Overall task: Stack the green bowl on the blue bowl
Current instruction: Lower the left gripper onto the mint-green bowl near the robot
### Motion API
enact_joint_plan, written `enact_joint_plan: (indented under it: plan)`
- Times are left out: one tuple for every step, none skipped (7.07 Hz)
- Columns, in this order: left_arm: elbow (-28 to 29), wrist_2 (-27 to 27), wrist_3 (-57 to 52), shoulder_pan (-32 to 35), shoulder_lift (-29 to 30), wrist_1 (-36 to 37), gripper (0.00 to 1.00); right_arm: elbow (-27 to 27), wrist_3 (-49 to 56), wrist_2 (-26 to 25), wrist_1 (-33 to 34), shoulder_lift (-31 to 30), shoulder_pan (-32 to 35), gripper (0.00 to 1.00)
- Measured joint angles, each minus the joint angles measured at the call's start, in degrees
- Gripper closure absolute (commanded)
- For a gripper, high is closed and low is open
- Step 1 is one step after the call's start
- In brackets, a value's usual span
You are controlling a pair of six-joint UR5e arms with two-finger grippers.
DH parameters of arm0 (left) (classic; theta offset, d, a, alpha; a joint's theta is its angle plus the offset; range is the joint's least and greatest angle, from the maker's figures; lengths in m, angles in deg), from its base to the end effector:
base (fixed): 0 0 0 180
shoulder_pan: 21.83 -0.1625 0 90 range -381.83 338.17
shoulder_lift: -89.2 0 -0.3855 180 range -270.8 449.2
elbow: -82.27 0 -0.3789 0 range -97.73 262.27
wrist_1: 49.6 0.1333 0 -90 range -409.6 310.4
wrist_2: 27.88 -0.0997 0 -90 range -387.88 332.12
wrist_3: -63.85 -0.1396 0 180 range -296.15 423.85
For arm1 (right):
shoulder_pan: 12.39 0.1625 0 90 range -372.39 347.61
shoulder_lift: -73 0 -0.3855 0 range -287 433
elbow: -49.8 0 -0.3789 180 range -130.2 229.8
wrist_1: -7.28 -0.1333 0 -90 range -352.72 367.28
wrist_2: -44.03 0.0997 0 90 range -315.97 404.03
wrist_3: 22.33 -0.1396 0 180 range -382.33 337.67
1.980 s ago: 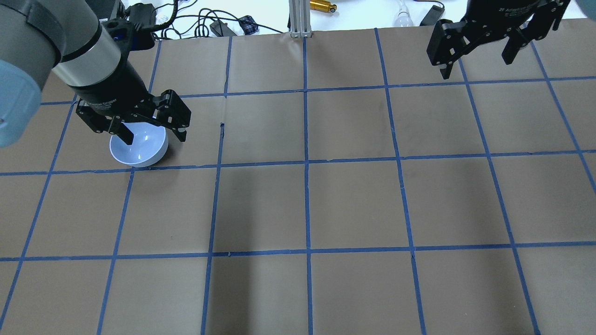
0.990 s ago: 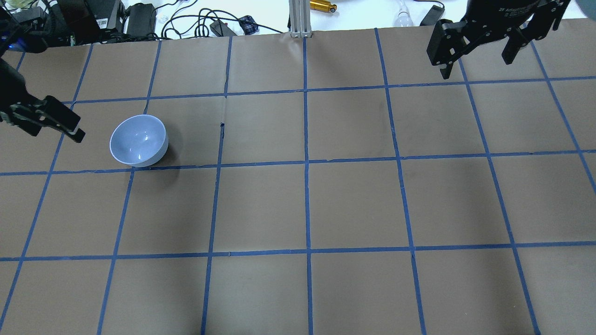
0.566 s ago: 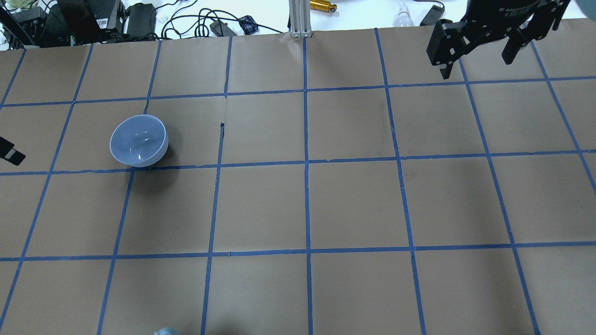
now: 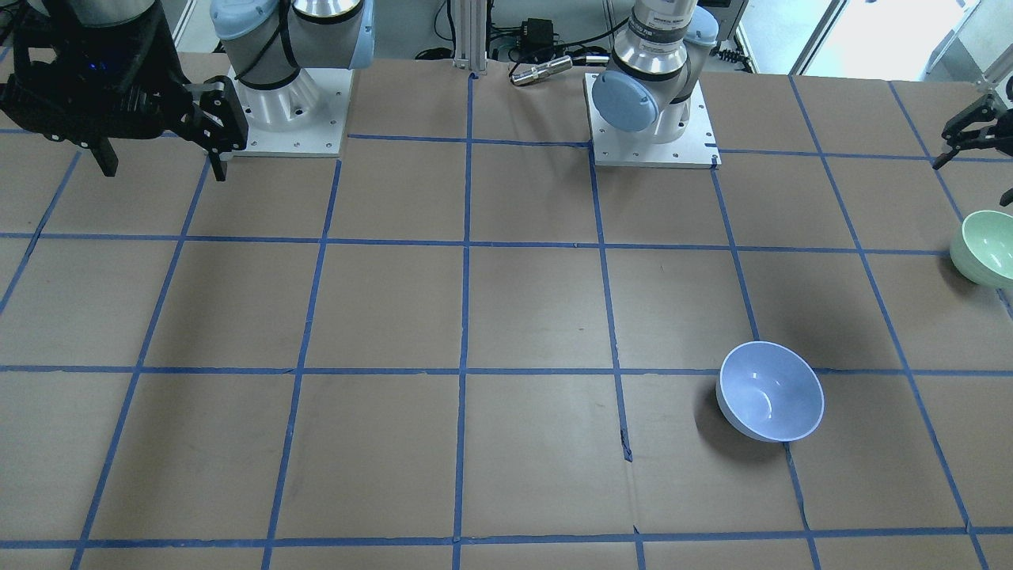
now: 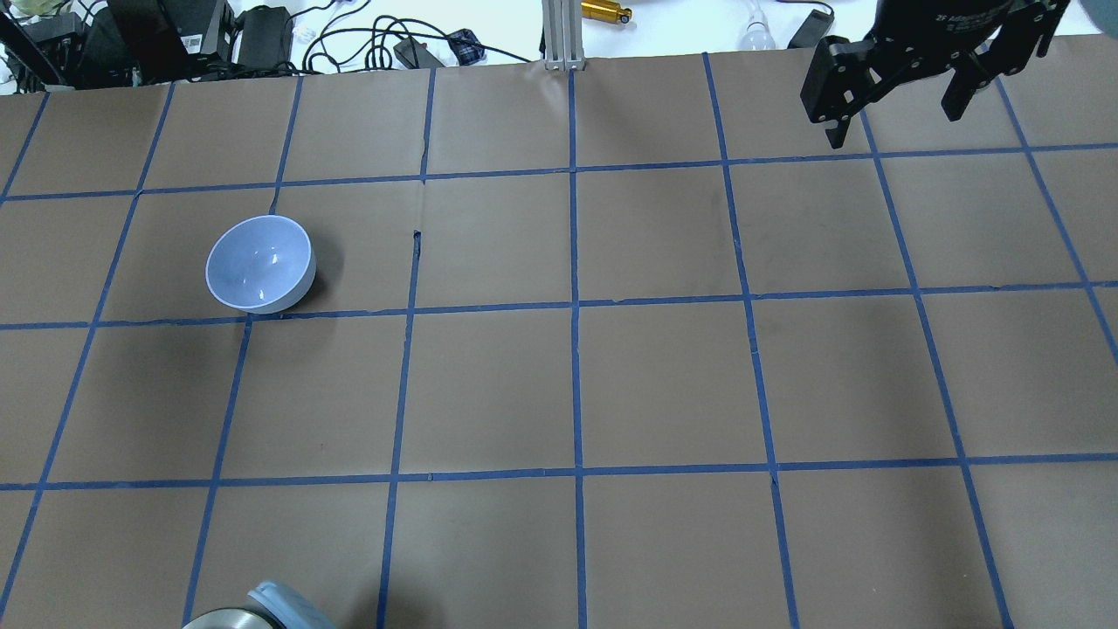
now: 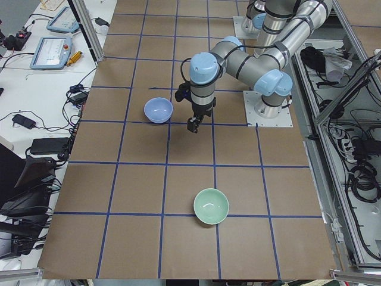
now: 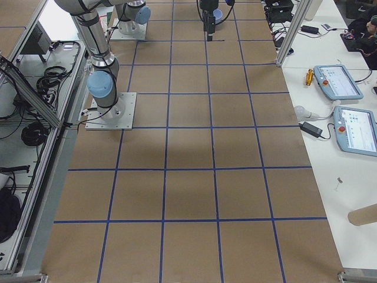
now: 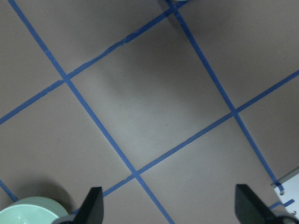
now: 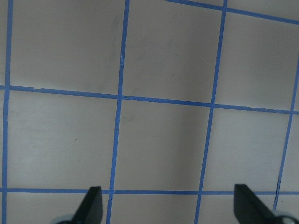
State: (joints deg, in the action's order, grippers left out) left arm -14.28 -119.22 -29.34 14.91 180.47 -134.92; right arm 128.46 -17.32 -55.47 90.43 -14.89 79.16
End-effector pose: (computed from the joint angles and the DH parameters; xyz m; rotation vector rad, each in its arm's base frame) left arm 0.3035 -0.3888 0.3515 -1.0578 -2.9089 -0.0591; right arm 0.1236 -0.4904 0.4751 0.1650 -2.9696 0.0543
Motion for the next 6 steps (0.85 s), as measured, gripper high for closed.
enact_joint_plan:
  plan:
    - [-0.2, 0.0, -8.2, -2.9, 1.9, 2.7, 0.00, 0.0, 0.0, 0.0, 0.0, 0.0, 0.0, 0.00]
    - [-0.3, 0.1, -16.4, -5.9, 4.0, 5.6, 0.00, 0.0, 0.0, 0.0, 0.0, 0.0, 0.0, 0.00]
    - [-0.3, 0.2, -23.4, -8.9, 6.0, 7.8, 0.00, 0.0, 0.0, 0.0, 0.0, 0.0, 0.0, 0.00]
    - [-0.4, 0.4, -29.9, -11.5, 7.9, 10.1, 0.00, 0.0, 0.0, 0.0, 0.0, 0.0, 0.0, 0.00]
    - [-0.5, 0.4, -35.2, -13.5, 9.6, 12.7, 0.00, 0.0, 0.0, 0.0, 0.0, 0.0, 0.0, 0.00]
    - [-0.5, 0.5, -40.3, -15.3, 11.3, 15.4, 0.00, 0.0, 0.0, 0.0, 0.0, 0.0, 0.0, 0.00]
